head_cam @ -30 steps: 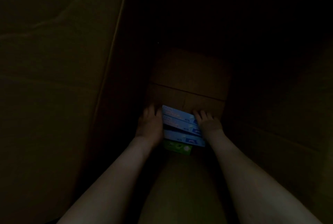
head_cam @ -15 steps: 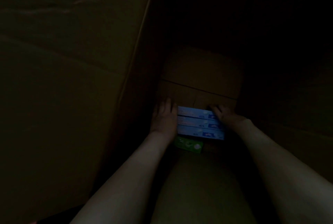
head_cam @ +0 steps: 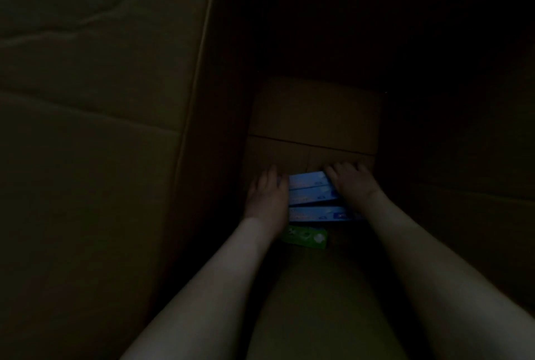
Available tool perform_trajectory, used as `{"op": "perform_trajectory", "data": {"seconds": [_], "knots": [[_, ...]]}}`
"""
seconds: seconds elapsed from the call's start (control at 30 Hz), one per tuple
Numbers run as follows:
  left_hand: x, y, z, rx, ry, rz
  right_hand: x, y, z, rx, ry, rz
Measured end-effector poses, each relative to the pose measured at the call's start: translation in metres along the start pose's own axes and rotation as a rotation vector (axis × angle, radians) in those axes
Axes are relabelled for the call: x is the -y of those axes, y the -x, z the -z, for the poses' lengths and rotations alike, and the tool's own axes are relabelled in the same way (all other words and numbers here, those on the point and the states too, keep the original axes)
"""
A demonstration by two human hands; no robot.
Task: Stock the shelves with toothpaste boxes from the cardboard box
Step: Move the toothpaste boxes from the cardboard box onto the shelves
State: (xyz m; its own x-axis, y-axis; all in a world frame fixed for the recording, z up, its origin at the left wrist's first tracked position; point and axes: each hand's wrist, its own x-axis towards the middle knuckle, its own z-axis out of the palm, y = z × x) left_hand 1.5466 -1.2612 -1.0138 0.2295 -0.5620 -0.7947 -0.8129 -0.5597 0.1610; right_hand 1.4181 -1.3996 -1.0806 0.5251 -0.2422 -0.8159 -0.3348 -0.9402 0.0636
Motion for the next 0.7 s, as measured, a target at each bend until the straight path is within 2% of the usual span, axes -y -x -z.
{"op": "perform_trajectory", "data": {"seconds": [0.1,0.2,0.37,0.5,0.63,0.7], "knots": [[-0.001,0.011,0.008,-0.026,-0.041,0.0,0.02,0.006,0.018,-0.014,-0.073,0.025],[-0.008,0.046,0.032,-0.087,-0.103,-0.014,0.026,0.051,0.055,-0.044,-0.186,0.073],[-0.018,0.162,0.12,-0.204,-0.241,-0.108,0.01,0.193,0.171,-0.095,-0.385,0.253],[-0.018,0.283,0.214,-0.308,-0.172,-0.154,-0.001,0.32,0.28,-0.21,-0.296,0.366],[-0.017,0.403,0.293,-0.406,-0.116,-0.042,-0.004,0.423,0.372,-0.296,-0.375,0.358],[-0.012,0.457,0.322,-0.443,0.014,0.046,-0.003,0.465,0.411,-0.325,-0.652,0.35]]}}
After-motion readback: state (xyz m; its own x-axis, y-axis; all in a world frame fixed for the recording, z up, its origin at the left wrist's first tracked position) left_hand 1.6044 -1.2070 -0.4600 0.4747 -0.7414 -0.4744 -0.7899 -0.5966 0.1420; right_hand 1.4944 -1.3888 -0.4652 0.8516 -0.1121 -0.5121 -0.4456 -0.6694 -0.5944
